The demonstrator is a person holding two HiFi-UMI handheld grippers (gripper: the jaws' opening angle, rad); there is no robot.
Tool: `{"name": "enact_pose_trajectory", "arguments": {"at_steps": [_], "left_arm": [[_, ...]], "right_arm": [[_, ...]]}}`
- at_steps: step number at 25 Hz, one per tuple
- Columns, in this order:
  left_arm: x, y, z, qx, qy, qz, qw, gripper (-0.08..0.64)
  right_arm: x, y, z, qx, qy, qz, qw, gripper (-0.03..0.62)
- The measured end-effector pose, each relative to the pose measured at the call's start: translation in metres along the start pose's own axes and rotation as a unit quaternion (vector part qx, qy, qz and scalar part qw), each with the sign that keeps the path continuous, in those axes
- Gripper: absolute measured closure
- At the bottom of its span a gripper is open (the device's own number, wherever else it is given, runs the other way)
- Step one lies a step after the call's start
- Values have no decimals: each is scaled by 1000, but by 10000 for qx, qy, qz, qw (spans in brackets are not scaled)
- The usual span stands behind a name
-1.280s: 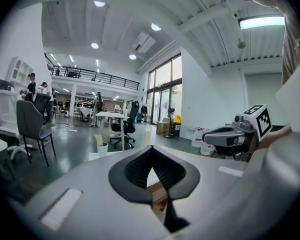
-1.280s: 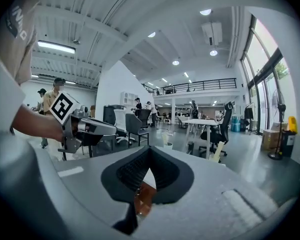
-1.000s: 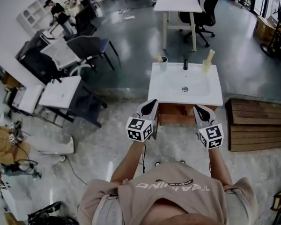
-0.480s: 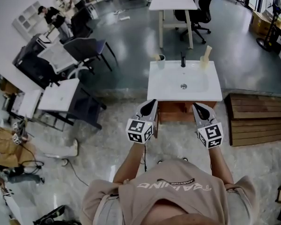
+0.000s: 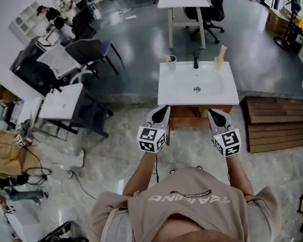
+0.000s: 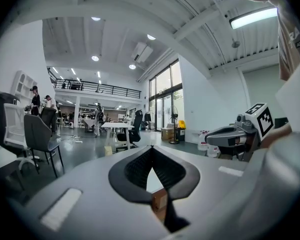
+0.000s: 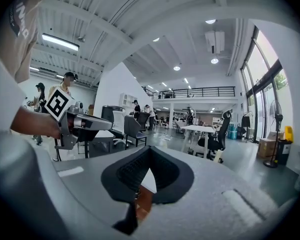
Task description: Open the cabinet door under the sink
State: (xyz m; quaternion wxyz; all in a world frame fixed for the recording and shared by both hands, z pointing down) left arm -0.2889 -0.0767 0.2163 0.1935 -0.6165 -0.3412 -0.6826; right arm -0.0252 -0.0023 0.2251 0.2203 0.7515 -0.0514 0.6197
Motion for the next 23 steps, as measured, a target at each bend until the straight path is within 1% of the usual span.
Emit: {"name": "enact_pose_trajectory", "arguments": {"at_steps": [7, 11, 15, 18, 23], "left_arm": [[5, -7, -3, -55, -12, -38, 10000, 543], [5, -10, -4, -88, 2, -20, 10000, 543], [12, -12, -4, -117, -62, 5, 9999, 543], [16, -13, -5, -150, -103, 17, 9998, 543], [19, -17, -20, -206, -54, 7, 9998, 543]], "right_arm": [[-4, 6, -4, -82, -176, -57, 9998, 591], [-6, 8, 2, -41, -187, -76, 9998, 591], [-8, 6, 4, -16, -241, -67, 9997, 591], [-9, 8, -1, -89, -339, -89, 9993, 591], [-10, 15, -17, -174, -444, -105, 9988, 591]]}}
Point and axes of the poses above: the fingertips, and each gripper's own axes: y forward along the fingers, z to its right, x out of its underside, the point moved 10 cm from there along -y, backward along the fingers, and after that the axes turned 8 degrees about -z, right-handed, at the moved point
